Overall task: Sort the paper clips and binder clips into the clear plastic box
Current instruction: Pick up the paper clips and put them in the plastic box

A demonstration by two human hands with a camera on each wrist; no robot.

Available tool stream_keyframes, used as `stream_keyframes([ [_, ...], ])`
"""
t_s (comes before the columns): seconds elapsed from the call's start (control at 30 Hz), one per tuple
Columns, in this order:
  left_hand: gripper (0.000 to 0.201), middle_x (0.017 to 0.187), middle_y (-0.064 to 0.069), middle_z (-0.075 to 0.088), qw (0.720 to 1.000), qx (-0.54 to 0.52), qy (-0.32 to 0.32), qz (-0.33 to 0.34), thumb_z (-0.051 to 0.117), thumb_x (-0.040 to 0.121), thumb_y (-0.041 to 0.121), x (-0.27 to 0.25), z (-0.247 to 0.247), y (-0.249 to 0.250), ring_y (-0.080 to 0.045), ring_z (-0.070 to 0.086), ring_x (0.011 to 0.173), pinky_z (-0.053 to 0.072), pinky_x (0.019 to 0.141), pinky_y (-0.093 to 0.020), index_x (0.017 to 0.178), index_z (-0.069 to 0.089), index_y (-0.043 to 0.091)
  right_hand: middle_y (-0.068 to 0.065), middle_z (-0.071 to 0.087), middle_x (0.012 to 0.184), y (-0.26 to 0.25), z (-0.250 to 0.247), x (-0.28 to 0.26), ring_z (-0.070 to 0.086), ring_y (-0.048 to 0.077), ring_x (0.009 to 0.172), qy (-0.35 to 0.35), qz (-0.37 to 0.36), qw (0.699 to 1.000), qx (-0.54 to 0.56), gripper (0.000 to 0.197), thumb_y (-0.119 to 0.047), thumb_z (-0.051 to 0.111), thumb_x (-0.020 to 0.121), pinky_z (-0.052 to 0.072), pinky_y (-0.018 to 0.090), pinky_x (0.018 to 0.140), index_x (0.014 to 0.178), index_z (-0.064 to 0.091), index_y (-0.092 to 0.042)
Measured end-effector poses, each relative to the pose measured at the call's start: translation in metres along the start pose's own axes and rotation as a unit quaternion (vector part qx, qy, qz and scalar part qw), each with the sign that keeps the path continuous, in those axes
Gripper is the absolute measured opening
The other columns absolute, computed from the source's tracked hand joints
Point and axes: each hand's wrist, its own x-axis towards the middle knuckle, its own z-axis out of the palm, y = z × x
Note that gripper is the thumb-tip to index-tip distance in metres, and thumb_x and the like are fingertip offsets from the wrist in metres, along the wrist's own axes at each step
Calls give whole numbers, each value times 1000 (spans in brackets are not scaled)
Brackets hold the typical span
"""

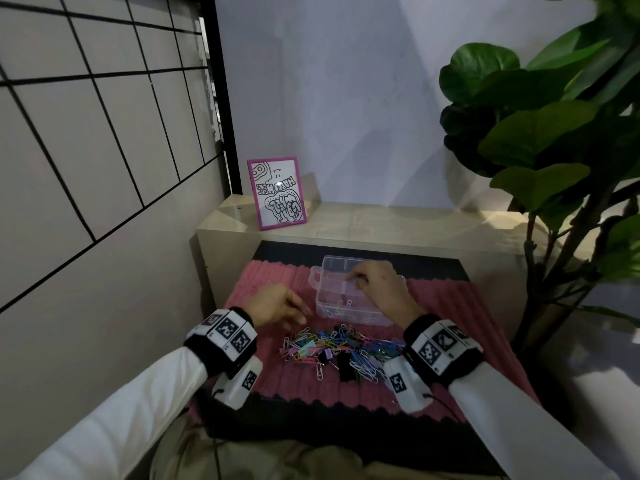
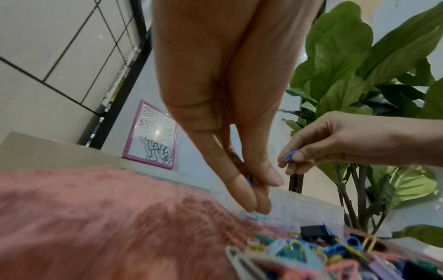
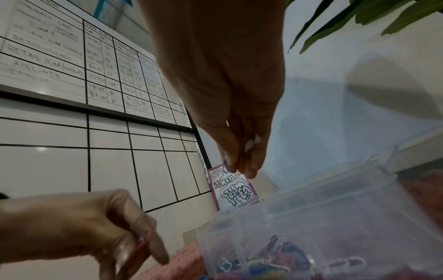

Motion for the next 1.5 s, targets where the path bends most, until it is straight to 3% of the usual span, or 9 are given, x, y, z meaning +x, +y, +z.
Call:
stream_keyframes([
  [0.2, 13, 80, -6, 69, 995, 30, 58, 80, 64, 80, 3, 29, -27, 48, 7, 59, 47, 45, 46, -7, 93, 66, 4, 19, 71, 94, 14, 5, -3, 67, 22, 83, 7, 0, 1000, 1, 26, 11, 50, 84, 56, 36, 81, 98, 70, 1],
  [0.53, 25, 102, -26, 66, 997, 50, -1, 66, 51, 84, -8, 80, -12, 48, -8, 59, 63, 53, 56, -11, 106, 63, -6, 13, 64, 110, 4, 28, -26, 59, 24, 101, -114, -87, 980, -138, 26, -3, 43, 93, 36, 14, 65, 108, 63, 0],
  [0.67, 27, 105, -21, 67, 994, 48, -31, 95, 53, 84, -6, 86, -17, 46, 2, 64, 63, 54, 69, -13, 109, 63, -3, 12, 63, 98, -2, 51, -34, 60, 29, 88, -162, -174, 957, -166, 26, 6, 47, 85, 51, 45, 72, 101, 63, -6],
  [0.77, 24, 101, -19, 68, 989, 56, -46, 126, 54, 84, -6, 85, -14, 50, 11, 62, 61, 50, 65, -6, 106, 63, -5, 14, 65, 90, -3, 65, -27, 63, 31, 83, -194, -178, 935, -236, 21, 4, 47, 84, 52, 43, 67, 95, 63, -5],
  [0.97, 19, 102, -16, 69, 976, 169, -46, 133, 61, 82, 2, 88, 0, 46, -18, 66, 88, 44, 70, -7, 101, 63, 0, 23, 62, 93, -20, 56, -28, 60, 34, 85, -201, -169, 929, -260, 18, 8, 44, 83, 29, 34, 60, 93, 60, 4],
  [1.1, 29, 117, -9, 66, 968, 196, -58, 148, 58, 85, 6, 84, -1, 50, -18, 61, 108, 37, 84, -7, 114, 62, 6, 16, 66, 90, -13, 51, -26, 62, 32, 83, -181, -140, 965, -129, 12, 0, 54, 83, 44, 36, 64, 89, 64, -4],
  [1.27, 36, 114, -3, 66, 980, 125, 34, 149, 48, 87, -5, 45, -20, 30, -4, 63, 97, 40, 79, 1, 115, 61, 11, 13, 71, 90, 8, 28, -19, 56, -4, 62, -115, -11, 990, 81, 10, -4, 68, 78, 38, 2, 59, 88, 70, -3],
  [1.4, 27, 110, 2, 68, 983, 156, -19, 95, 60, 85, 9, 9, -21, -14, 26, 52, 73, 35, 72, 6, 109, 65, 17, 8, 67, 74, 25, 14, -13, 64, 6, 57, -101, 88, 952, 277, 10, 5, 68, 77, 57, 21, 62, 86, 67, 0],
  [1.5, 33, 115, 5, 64, 979, 181, -74, 51, 60, 85, 15, -8, -9, -35, 15, 54, 81, 37, 79, -2, 117, 59, 23, 0, 68, 65, 27, 11, -14, 66, 10, 57, -115, 112, 921, 356, 11, 7, 67, 76, 58, 24, 59, 79, 66, -4],
])
